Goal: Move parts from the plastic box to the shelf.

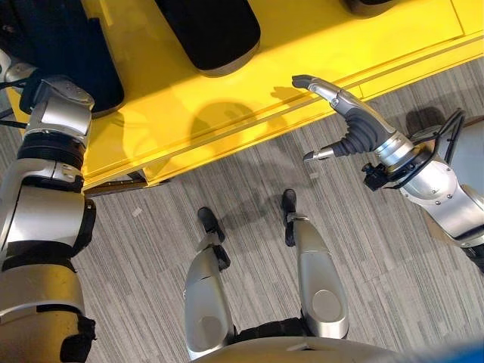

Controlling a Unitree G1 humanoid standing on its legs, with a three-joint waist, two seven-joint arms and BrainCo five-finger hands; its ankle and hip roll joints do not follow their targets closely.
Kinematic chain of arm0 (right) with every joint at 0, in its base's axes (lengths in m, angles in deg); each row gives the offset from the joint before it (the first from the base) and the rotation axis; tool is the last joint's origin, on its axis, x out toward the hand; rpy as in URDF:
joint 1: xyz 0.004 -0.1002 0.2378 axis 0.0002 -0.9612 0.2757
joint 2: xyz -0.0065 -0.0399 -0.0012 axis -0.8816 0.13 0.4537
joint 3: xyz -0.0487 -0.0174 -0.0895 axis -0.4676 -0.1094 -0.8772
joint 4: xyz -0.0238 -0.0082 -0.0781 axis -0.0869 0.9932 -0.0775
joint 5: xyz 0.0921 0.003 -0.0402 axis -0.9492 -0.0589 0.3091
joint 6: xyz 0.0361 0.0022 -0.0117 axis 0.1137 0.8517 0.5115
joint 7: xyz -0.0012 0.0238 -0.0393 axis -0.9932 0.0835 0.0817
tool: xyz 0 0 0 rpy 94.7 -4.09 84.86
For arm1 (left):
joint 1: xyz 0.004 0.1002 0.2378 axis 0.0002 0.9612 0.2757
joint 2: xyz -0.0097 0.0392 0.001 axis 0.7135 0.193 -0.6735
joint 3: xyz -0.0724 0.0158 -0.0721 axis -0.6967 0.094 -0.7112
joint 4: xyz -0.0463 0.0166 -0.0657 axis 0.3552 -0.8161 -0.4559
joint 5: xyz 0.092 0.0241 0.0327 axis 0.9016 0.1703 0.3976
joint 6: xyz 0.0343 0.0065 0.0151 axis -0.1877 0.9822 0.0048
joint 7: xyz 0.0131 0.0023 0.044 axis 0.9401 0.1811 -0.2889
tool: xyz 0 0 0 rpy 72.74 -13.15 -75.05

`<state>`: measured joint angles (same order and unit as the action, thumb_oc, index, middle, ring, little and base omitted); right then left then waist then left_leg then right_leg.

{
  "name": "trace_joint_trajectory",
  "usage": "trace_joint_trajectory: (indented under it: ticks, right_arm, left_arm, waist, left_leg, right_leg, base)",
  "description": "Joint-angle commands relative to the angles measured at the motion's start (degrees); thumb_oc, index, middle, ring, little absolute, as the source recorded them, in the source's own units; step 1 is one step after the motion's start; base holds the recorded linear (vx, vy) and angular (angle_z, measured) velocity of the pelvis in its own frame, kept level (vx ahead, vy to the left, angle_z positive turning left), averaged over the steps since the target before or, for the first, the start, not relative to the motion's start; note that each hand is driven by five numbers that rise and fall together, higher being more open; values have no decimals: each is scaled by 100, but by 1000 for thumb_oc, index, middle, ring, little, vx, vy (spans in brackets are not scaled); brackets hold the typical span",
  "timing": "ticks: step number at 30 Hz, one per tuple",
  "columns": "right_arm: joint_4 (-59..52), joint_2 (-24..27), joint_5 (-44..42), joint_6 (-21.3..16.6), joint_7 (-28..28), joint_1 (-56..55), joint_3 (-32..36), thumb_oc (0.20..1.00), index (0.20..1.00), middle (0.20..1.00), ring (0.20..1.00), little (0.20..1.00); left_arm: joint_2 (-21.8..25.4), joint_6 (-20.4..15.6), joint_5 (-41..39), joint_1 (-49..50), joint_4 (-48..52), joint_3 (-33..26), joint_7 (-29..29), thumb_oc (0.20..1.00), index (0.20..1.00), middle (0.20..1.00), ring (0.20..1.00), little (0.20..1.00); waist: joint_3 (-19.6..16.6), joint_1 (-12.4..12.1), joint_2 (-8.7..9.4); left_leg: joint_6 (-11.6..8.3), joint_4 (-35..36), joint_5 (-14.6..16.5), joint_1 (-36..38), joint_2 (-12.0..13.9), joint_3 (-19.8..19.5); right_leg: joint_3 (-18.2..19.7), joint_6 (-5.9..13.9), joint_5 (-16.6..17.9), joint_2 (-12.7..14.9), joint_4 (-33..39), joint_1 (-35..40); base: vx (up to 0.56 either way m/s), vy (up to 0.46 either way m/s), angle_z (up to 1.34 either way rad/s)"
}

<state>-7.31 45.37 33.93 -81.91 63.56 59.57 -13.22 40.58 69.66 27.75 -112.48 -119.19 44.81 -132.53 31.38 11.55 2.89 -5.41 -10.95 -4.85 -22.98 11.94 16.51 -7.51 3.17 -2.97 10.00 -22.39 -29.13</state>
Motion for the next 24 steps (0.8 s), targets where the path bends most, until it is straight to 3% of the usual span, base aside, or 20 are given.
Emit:
trace_joint_trajectory:
  ticks: [1,3,4,5,6,10,24]
  right_arm:
    - [-242,95,-211,-279,150,61,419,1000,1000,1000,1000,1000]
    - [-261,94,-196,-219,162,72,411,1000,1000,1000,1000,1000]
    - [-232,116,-209,-237,158,76,402,1000,1000,1000,1000,1000]
    - [-228,132,-219,-248,164,86,392,1000,1000,1000,1000,1000]
    - [-234,151,-200,-257,194,76,373,1000,1000,1000,1000,1000]
    - [-213,209,-225,-309,212,19,402,1000,1000,1000,1000,1000]
    - [-248,275,-205,-405,240,-199,493,1000,1000,1000,1000,1000]
  left_arm:
    - [571,-57,4,-193,105,-165,-307,200,200,200,200,200]
    - [571,-19,110,-215,141,-163,-310,200,200,200,200,200]
    - [574,-41,74,-242,152,-137,-349,608,608,608,608,608]
    - [582,-68,34,-267,150,-115,-387,1000,1000,1000,1000,1000]
    - [597,-131,-23,-311,154,-91,-353,1000,1000,1000,1000,1000]
    - [562,-405,-33,-439,202,-57,-477,1000,1000,1000,1000,1000]
    - [562,-631,-290,-353,471,-185,-825,1000,1000,1000,1000,1000]
  waist:
    - [-184,105,118]
    - [-164,120,118]
    - [-194,118,101]
    - [-171,127,116]
    - [-197,136,90]
    - [-219,179,88]
    - [-253,212,61]
  left_leg:
    - [-104,-772,615,-27,13,-4]
    - [-47,-742,484,-79,6,68]
    - [-104,-729,595,-25,-11,7]
    - [-44,-722,479,-72,2,80]
    - [-106,-717,605,-10,-12,26]
    - [-109,-695,606,16,-20,59]
    - [-109,-641,594,60,-32,100]
  right_leg:
    - [310,435,251,-66,537,200]
    - [300,383,374,-80,585,150]
    - [323,422,272,-89,578,195]
    - [302,379,381,-90,601,150]
    - [325,424,260,-94,579,199]
    - [346,409,253,-116,598,211]
    - [358,372,218,-146,590,225]
  base:
    - [-106,0,-2]
    - [-51,0,0]
    - [0,0,0]
    - [56,29,2]
    - [0,0,0]
    - [18,8,0]
    - [0,0,0]
